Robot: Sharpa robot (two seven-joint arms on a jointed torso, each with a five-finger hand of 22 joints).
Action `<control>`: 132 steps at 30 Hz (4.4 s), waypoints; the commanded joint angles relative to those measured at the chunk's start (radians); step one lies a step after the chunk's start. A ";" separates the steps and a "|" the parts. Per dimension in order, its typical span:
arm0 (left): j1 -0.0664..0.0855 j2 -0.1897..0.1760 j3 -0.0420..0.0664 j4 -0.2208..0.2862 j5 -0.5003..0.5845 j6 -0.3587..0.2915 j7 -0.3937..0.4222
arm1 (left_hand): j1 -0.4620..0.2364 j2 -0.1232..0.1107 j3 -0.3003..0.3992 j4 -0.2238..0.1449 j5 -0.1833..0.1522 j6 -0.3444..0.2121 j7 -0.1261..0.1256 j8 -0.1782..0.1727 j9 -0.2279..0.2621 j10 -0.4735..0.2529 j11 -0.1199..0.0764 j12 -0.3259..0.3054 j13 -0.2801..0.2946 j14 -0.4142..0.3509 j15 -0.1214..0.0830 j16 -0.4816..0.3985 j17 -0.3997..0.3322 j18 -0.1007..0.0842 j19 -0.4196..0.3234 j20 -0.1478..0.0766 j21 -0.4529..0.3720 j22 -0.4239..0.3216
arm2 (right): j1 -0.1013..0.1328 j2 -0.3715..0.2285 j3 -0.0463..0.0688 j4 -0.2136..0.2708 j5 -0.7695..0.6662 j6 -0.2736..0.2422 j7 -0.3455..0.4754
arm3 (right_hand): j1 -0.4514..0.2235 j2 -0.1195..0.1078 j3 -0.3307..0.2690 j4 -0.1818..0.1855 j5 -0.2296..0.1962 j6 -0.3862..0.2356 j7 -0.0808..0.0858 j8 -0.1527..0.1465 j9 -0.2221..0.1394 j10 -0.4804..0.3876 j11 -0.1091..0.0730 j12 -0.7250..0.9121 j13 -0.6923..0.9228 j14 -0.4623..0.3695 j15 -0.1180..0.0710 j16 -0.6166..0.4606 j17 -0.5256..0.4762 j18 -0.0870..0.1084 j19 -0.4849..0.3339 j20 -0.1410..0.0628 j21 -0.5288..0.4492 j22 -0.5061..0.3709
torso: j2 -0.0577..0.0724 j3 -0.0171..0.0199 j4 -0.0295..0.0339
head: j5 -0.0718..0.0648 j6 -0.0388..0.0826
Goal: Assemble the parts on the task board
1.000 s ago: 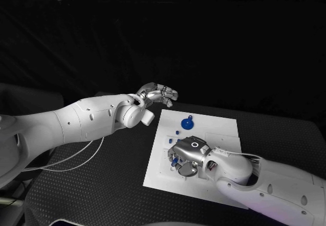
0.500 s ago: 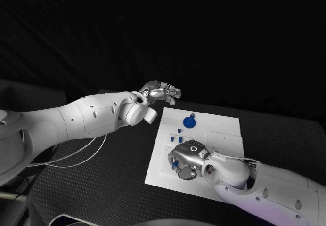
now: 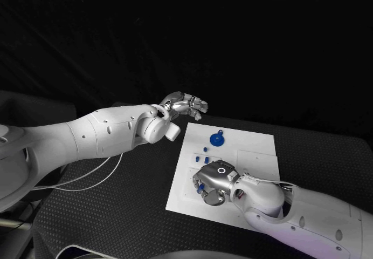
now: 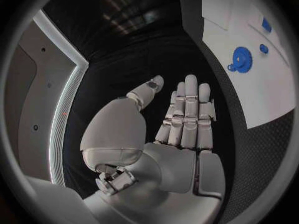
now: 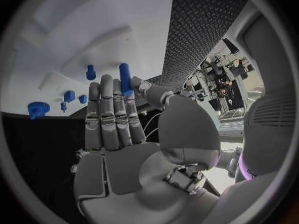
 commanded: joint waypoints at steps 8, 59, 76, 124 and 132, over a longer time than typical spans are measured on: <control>0.001 0.003 0.001 0.003 0.006 0.017 0.009 | -0.004 -0.008 0.000 0.006 -0.004 -0.011 0.000 0.006 -0.002 -0.008 0.001 -0.002 -0.001 0.007 0.001 -0.007 0.003 0.019 0.000 0.003 -0.005 0.002 | -0.003 0.011 -0.001 -0.020 -0.024 -0.028 -0.013 | 0.007 0.001 0.009 -0.001 -0.001 0.008 -0.003 0.005 0.002 0.007 -0.003 0.005 0.001 0.006 -0.003 0.003 0.001 0.015 0.008 0.001 0.005 0.020 | 0.000 -0.0001 0.0007 | 0.001 -0.003; 0.001 0.001 0.001 0.003 0.006 0.019 0.006 | -0.005 -0.009 -0.001 0.009 -0.005 -0.013 0.001 0.008 -0.002 -0.010 0.002 -0.002 -0.001 0.008 0.002 -0.012 0.008 0.019 0.001 0.004 -0.008 0.004 | -0.003 0.018 -0.033 -0.035 0.022 -0.015 -0.004 | -0.084 -0.161 -0.093 0.029 0.009 -0.091 0.046 -0.072 -0.030 -0.110 0.052 -0.072 -0.037 -0.034 0.022 -0.050 -0.017 0.014 -0.054 0.023 -0.020 0.020 | 0.000 0.0001 -0.0007 | 0.004 -0.008; 0.001 -0.003 0.001 0.002 0.006 0.020 0.003 | -0.004 -0.009 -0.001 0.009 -0.005 -0.013 0.001 0.008 -0.002 -0.010 0.002 -0.002 -0.001 0.008 0.002 -0.013 0.010 0.019 0.001 0.003 -0.009 0.005 | -0.002 -0.017 -0.032 0.006 0.038 -0.058 -0.002 | -0.050 -0.159 -0.054 0.052 0.002 -0.071 0.038 -0.064 -0.031 -0.090 0.044 -0.060 -0.039 -0.022 0.017 -0.049 -0.015 0.015 -0.042 0.021 -0.017 0.019 | 0.000 -0.0004 0.0000 | 0.001 -0.007; 0.001 -0.006 0.000 0.003 0.006 0.026 -0.004 | -0.004 -0.010 -0.001 0.011 -0.005 -0.016 0.002 0.009 -0.003 -0.012 0.003 -0.003 -0.002 0.008 0.002 -0.018 0.015 0.019 0.001 0.004 -0.012 0.008 | -0.002 -0.055 -0.028 0.046 0.110 -0.217 0.029 | 0.022 -0.162 0.028 0.015 0.002 -0.095 0.050 -0.086 -0.037 -0.117 0.054 -0.077 -0.056 -0.006 0.018 -0.050 0.015 0.013 -0.028 0.013 0.000 0.019 | -0.001 -0.0001 -0.0010 | -0.003 -0.006; 0.001 -0.007 0.000 -0.002 0.006 0.024 -0.001 | -0.004 -0.010 -0.001 0.011 -0.005 -0.017 0.002 0.009 -0.003 -0.012 0.003 -0.003 -0.002 0.008 0.002 -0.018 0.015 0.019 0.001 0.004 -0.013 0.008 | 0.039 -0.118 0.012 0.097 0.212 -0.221 0.054 | 0.002 -0.164 0.011 0.014 0.003 -0.111 0.058 -0.092 -0.042 -0.140 0.061 -0.071 -0.069 -0.011 0.025 -0.056 0.014 0.013 -0.037 0.018 -0.001 0.021 | -0.001 0.0000 -0.0008 | -0.016 0.001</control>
